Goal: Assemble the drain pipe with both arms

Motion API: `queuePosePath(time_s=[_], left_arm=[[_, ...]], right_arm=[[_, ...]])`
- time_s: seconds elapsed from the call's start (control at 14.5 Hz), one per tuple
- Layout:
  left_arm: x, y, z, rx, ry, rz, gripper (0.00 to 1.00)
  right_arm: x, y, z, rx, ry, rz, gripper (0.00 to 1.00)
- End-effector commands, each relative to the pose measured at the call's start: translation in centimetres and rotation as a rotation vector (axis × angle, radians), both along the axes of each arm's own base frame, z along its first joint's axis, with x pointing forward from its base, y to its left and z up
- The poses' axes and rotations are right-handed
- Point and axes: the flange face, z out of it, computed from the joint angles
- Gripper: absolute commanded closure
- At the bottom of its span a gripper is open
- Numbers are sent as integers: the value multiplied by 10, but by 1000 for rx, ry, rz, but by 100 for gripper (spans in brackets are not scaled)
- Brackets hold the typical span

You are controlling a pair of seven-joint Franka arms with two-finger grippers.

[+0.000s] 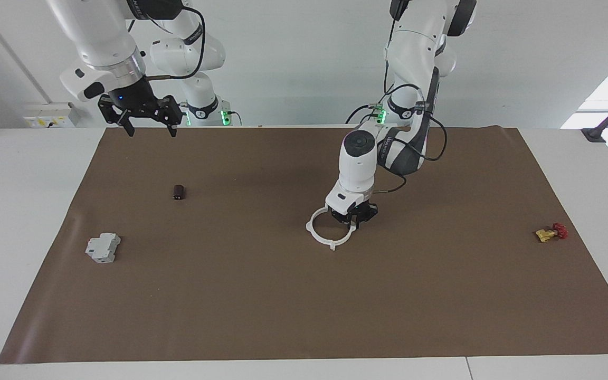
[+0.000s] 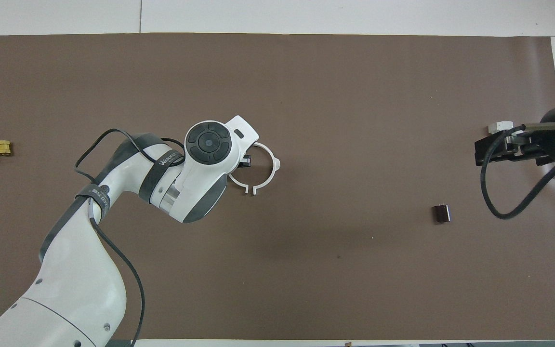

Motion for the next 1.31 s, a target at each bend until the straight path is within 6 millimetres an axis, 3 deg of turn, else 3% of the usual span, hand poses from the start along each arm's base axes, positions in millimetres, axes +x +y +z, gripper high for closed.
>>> queuePosePath(time_s=[0.0, 0.28, 1.24], left_arm=[[-8, 0, -4, 7, -22, 29, 100], [-14, -7, -4, 2, -25, 59, 100], [-23, -13, -7, 4, -19, 59, 100]], right_arm=[[-12, -2, -14, -11, 20, 31, 0], [-6, -19, -14, 0, 0, 33, 0], [1, -26, -18, 2, -1, 21, 0]])
